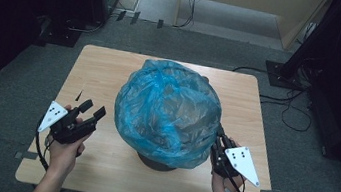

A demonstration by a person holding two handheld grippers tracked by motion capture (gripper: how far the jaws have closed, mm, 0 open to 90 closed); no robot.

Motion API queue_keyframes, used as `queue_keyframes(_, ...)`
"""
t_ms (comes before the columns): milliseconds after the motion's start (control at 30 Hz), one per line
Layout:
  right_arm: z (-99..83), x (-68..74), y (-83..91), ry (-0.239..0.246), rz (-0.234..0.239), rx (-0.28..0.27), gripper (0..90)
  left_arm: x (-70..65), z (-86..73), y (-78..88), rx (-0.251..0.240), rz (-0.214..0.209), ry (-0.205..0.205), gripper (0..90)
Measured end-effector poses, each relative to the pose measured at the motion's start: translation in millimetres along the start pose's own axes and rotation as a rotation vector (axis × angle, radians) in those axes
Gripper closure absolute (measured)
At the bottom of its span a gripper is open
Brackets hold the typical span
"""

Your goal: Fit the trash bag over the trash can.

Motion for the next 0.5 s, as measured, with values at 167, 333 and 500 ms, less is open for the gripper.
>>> queue_keyframes(167,-0.7,10.5,12.9,-0.020,0.004,-0.017,90.0,-30.9,18.1,20.3,-0.055,-0.054,-0.042,37.5)
queue_keyframes(333,-1.9,22.8,26.6,-0.037,0.023,-0.025,90.0,-64.4,23.5,28.2,-0.073,-0.126,-0.072,36.3)
queue_keyframes(500,1.1,28.7,35.1,-0.038,0.034,-0.039,90.0,-84.2,21.3,26.8,-0.072,-0.183,-0.063,34.7)
Point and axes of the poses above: each handheld gripper's, and its own axes: y roughly backward along the jaws, z roughly out of its top, x roughly to its left, the point moved 10 cm from there along -y, roughly forward along the jaws, and after that the axes turned 4 degrees about -z, right-handed, at the moved point
